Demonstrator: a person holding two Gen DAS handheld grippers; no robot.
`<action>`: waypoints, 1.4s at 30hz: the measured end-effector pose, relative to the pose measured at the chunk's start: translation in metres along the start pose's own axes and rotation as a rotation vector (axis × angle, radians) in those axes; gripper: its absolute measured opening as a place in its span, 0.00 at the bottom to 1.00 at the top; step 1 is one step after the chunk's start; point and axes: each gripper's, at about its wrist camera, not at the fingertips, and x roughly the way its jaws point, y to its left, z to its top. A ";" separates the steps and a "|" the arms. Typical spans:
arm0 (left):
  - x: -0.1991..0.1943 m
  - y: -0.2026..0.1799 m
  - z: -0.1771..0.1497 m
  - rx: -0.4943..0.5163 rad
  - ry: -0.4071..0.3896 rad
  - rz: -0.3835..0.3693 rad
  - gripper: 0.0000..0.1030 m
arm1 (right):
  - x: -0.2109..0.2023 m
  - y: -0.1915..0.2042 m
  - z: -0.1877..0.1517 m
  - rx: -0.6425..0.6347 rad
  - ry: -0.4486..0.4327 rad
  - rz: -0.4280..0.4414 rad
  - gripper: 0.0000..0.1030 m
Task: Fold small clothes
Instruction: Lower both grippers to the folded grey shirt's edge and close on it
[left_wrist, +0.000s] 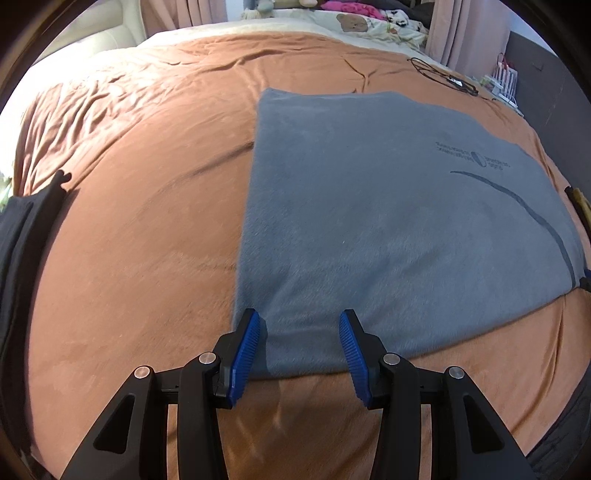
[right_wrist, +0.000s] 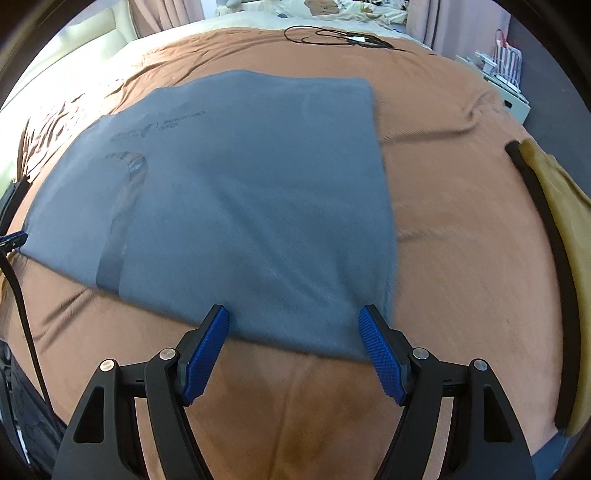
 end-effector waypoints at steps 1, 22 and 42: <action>-0.002 0.000 -0.001 0.000 0.003 0.001 0.46 | -0.004 -0.001 -0.001 0.006 -0.001 0.006 0.70; -0.011 0.061 -0.025 -0.427 0.024 -0.302 0.53 | -0.015 -0.094 -0.048 0.586 -0.062 0.483 0.55; 0.009 0.076 -0.028 -0.677 0.010 -0.466 0.47 | 0.026 -0.122 -0.083 0.795 -0.145 0.620 0.37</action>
